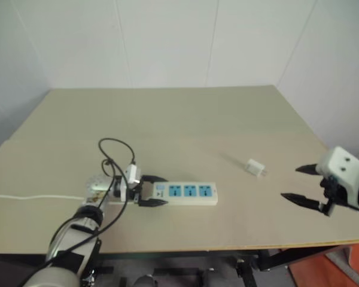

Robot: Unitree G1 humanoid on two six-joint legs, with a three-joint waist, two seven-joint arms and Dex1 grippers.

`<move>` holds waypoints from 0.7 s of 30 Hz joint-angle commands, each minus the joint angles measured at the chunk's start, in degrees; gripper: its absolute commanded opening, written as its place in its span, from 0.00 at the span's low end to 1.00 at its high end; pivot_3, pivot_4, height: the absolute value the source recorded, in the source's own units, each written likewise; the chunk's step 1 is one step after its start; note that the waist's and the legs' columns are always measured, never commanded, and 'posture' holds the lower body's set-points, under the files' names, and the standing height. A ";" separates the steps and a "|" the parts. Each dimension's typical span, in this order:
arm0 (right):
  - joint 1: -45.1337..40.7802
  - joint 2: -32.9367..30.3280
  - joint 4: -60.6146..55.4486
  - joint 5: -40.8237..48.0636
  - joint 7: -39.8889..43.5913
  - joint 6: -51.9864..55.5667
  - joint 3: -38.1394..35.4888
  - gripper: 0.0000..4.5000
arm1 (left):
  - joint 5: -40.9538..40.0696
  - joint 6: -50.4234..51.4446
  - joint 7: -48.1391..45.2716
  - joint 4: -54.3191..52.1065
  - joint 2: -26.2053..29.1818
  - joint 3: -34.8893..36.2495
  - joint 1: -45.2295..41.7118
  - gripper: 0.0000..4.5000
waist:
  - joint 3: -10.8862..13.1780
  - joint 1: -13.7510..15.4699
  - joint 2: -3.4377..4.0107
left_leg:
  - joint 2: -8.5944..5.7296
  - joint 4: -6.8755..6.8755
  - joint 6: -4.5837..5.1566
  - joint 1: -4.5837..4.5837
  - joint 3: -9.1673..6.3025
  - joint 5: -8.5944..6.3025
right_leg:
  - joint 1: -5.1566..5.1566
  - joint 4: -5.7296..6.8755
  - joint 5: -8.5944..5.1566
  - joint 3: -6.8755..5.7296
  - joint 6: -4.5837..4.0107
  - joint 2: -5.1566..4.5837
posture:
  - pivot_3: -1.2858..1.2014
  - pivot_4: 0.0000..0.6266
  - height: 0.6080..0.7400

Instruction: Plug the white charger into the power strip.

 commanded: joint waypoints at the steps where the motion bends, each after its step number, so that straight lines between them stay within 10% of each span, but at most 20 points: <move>1: -13.60 -3.79 0.29 4.17 -1.63 10.50 8.56 1.00 | 0.18 -0.69 -0.54 -1.09 1.10 -2.13 -0.03 0.72 | -0.01 -0.02 0.01 | 0.00 0.00 0.00 -0.03 0.01 0.00 | -0.04 0.00 0.00 0.00 0.00 -0.01 | 0.52 0.24 1.00; 11: -60.15 6.56 25.62 -13.26 6.64 20.95 54.15 1.00 | -1.98 2.52 -0.54 -2.54 -0.23 -1.46 0.42 0.72 | -0.03 0.27 0.05 | 0.00 0.06 0.00 -0.55 0.01 0.00 | -0.55 -0.03 0.01 -0.06 0.00 -0.06 | 0.52 0.24 1.00; 21: -72.93 19.83 59.02 -29.84 14.10 5.75 66.87 1.00 | -2.73 3.17 -0.54 -3.48 -1.04 -0.01 1.83 0.72 | -0.03 0.01 0.09 | -0.03 0.13 0.00 -0.65 0.02 0.00 | -0.71 0.06 0.01 -0.07 0.00 -0.08 | 0.52 0.24 1.00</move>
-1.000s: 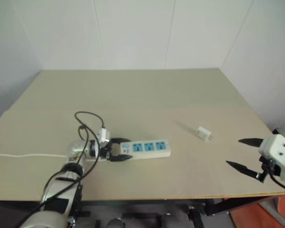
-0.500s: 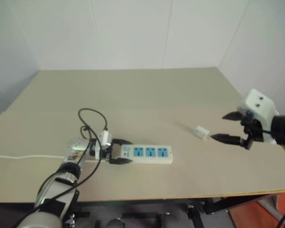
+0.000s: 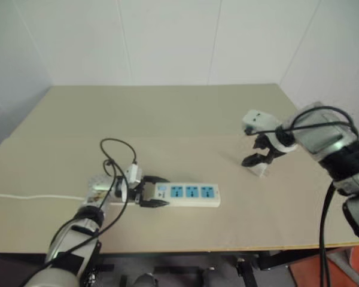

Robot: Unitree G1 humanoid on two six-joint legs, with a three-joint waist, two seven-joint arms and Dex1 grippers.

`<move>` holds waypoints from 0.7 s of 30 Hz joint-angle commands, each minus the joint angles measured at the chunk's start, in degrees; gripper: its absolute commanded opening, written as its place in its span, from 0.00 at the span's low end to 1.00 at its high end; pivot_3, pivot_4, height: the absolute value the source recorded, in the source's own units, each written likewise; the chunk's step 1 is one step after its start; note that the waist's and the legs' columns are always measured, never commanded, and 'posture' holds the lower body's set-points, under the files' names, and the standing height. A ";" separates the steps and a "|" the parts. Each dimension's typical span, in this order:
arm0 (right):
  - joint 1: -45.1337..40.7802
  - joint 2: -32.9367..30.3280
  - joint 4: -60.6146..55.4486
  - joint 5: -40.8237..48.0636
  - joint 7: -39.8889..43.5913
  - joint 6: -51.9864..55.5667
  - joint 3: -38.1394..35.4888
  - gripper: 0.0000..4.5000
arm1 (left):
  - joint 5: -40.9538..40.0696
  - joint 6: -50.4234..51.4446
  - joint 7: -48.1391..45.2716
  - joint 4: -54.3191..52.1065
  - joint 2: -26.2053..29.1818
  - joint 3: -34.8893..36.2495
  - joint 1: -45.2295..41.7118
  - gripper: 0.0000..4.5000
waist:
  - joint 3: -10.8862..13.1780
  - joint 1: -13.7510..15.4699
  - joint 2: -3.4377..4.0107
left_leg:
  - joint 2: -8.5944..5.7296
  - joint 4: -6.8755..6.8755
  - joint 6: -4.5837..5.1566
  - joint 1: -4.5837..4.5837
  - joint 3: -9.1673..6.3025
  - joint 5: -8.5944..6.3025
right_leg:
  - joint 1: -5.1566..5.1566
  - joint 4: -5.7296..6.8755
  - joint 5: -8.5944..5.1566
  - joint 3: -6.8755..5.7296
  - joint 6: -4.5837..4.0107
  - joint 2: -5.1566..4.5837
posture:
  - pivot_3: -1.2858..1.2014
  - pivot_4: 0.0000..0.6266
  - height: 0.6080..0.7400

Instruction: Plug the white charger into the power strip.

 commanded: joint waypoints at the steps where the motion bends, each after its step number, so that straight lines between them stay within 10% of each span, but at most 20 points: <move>1: -4.26 2.67 10.47 -5.69 2.28 -6.77 0.39 1.00 | 0.08 -0.62 -0.20 -0.68 -0.65 0.00 0.84 0.72 | -0.01 -0.02 0.01 | 0.00 0.00 0.00 -0.01 0.00 0.00 | 0.00 0.00 0.00 0.00 0.00 0.00 | 0.52 0.24 1.00; 21: -8.24 16.07 42.18 -17.39 2.70 -20.69 -6.41 1.00 | 1.90 -2.67 -0.20 -0.14 -0.71 1.16 2.26 0.72 | -0.12 -0.30 0.22 | -0.02 -0.01 -0.01 0.06 0.00 0.01 | 0.00 0.07 0.01 0.01 -0.01 0.00 | 0.52 0.24 1.00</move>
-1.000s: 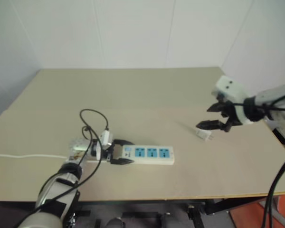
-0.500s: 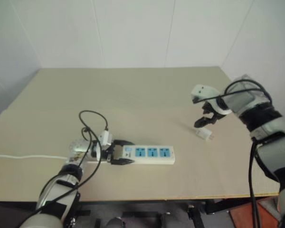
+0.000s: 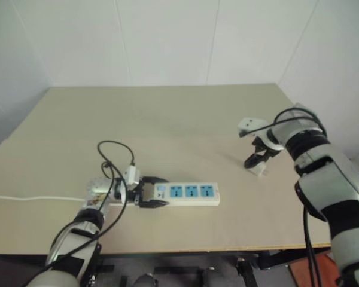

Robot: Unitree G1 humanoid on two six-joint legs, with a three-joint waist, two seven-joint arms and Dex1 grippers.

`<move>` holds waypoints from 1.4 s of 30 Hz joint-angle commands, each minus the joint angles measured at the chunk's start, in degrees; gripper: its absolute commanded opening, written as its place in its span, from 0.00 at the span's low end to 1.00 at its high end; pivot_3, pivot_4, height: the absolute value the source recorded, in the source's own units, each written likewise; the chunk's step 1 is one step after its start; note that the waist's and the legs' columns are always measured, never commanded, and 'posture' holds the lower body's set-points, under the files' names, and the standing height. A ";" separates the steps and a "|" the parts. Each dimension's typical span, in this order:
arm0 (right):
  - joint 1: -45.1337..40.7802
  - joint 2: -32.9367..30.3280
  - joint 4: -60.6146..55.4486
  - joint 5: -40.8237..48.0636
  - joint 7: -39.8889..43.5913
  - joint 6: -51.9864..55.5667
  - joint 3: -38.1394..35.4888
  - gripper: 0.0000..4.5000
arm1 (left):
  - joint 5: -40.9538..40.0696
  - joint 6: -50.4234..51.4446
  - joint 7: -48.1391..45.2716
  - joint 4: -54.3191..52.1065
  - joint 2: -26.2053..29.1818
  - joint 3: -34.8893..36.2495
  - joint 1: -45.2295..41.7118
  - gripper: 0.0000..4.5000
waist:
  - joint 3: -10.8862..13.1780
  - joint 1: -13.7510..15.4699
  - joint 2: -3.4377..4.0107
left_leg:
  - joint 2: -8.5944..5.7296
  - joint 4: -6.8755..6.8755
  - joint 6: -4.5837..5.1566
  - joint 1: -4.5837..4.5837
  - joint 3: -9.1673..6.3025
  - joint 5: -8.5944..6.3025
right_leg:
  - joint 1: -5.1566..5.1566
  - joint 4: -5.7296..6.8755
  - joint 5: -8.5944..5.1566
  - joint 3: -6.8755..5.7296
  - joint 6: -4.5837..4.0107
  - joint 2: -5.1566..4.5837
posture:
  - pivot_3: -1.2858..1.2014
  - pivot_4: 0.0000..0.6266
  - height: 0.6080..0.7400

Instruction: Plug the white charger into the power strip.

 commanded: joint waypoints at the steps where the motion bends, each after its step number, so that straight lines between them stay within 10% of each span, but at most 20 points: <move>1: -1.05 0.42 1.71 -1.58 -1.14 -1.27 -2.82 1.00 | 1.11 -1.14 -0.23 -0.01 -0.18 -0.73 1.07 0.72 | -0.05 -0.08 0.09 | 0.00 0.00 0.00 0.00 0.00 0.00 | 0.00 0.00 0.00 0.01 0.00 0.00 | 0.52 0.24 1.00; 15: 0.20 2.77 4.59 -4.81 -1.79 -2.92 -6.92 1.00 | 1.24 -1.73 -0.23 -0.15 0.21 0.02 1.99 0.72 | -0.10 -0.21 0.18 | 0.00 -0.02 0.00 0.03 0.00 0.00 | 0.00 0.03 0.00 0.03 0.00 0.01 | 0.52 0.24 1.00; 26: 0.53 3.49 5.41 -6.51 -1.94 -3.42 -8.10 0.26 | 1.50 -2.04 -0.23 -0.65 0.25 0.37 2.71 0.72 | -0.19 -0.86 0.32 | 0.00 -0.03 0.00 0.10 0.00 0.00 | 0.04 0.07 0.00 0.06 0.00 0.01 | 0.52 0.24 1.00; 42: 0.54 -0.24 -9.70 -5.42 3.37 -6.97 -12.06 0.25 | 1.54 -1.09 -0.23 -1.17 0.58 -0.14 2.67 0.72 | -0.21 -1.08 0.39 | -0.01 -0.05 0.00 0.15 0.00 0.00 | 0.08 0.07 0.00 0.07 0.00 0.01 | 0.52 0.24 1.00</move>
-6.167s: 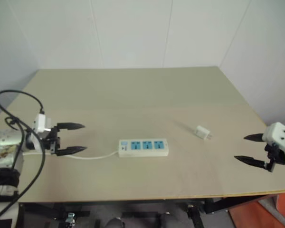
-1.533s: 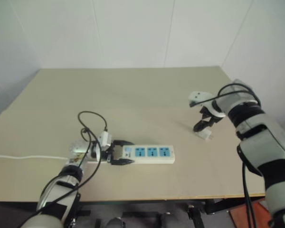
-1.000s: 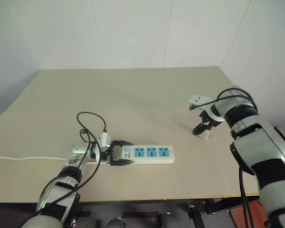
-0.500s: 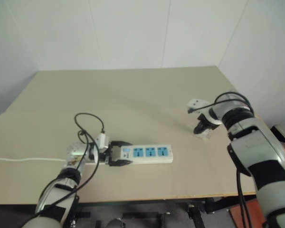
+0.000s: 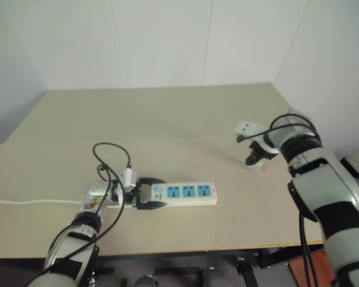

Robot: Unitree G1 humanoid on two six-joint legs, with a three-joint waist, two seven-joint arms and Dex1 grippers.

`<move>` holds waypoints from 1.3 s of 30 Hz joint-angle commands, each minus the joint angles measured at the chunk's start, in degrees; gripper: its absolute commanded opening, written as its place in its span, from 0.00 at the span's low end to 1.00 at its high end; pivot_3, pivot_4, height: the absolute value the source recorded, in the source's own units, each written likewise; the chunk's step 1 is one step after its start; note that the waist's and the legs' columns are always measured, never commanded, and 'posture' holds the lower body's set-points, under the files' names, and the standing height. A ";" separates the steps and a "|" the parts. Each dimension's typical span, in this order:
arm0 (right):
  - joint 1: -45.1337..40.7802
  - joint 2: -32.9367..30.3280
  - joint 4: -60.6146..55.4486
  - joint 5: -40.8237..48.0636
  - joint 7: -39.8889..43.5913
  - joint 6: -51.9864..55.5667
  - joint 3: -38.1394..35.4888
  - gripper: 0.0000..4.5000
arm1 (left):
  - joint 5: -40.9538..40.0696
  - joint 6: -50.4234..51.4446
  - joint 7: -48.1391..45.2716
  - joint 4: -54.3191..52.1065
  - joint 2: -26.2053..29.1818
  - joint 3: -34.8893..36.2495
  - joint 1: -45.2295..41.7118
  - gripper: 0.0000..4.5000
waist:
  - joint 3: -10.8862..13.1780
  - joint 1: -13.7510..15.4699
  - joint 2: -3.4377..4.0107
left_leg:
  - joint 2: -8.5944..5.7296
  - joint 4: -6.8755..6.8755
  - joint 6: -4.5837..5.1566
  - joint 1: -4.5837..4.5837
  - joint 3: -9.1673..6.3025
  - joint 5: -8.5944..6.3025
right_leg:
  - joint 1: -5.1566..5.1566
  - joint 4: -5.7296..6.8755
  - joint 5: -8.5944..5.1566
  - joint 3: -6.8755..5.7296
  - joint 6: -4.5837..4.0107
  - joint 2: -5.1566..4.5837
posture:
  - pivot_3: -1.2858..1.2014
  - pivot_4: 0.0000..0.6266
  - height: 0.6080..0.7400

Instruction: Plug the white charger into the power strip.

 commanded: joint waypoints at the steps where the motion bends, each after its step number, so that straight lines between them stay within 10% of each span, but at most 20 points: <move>1: -0.17 -2.39 -11.74 4.77 2.77 -0.20 -6.06 0.25 | 1.29 0.75 -0.29 -0.70 0.17 -1.31 0.93 0.72 | 0.00 -0.01 0.00 | 0.00 0.00 0.00 -0.01 0.00 0.00 | -0.01 0.00 0.00 0.00 0.00 0.00 | 0.52 0.24 1.00; 14: 29.80 4.31 -46.66 41.17 3.56 -6.57 -37.95 0.25 | 0.74 4.25 -0.29 -4.69 0.49 0.11 2.23 0.72 | -0.01 0.49 -0.03 | 0.01 -0.01 0.01 0.04 -0.07 -0.01 | 0.15 -0.08 0.00 -0.04 0.00 0.00 | 0.52 0.24 1.00; 25: 35.43 19.32 -39.88 46.44 2.35 -21.76 -35.16 0.25 | 2.29 8.42 -0.29 -10.95 0.95 2.80 4.34 0.72 | -0.01 -0.09 -0.03 | 0.02 -0.03 0.01 0.15 -0.08 0.00 | 0.16 0.03 0.01 -0.01 -0.01 0.03 | 0.52 0.24 1.00; 39: 42.68 22.82 -42.05 46.51 2.15 -23.13 -29.75 0.25 | 3.30 10.39 -0.29 -13.58 2.39 3.60 5.60 0.72 | -0.01 -0.19 -0.03 | 0.03 -0.04 0.00 0.18 -0.09 0.00 | 0.15 0.04 0.00 -0.01 -0.01 0.05 | 0.52 0.24 1.00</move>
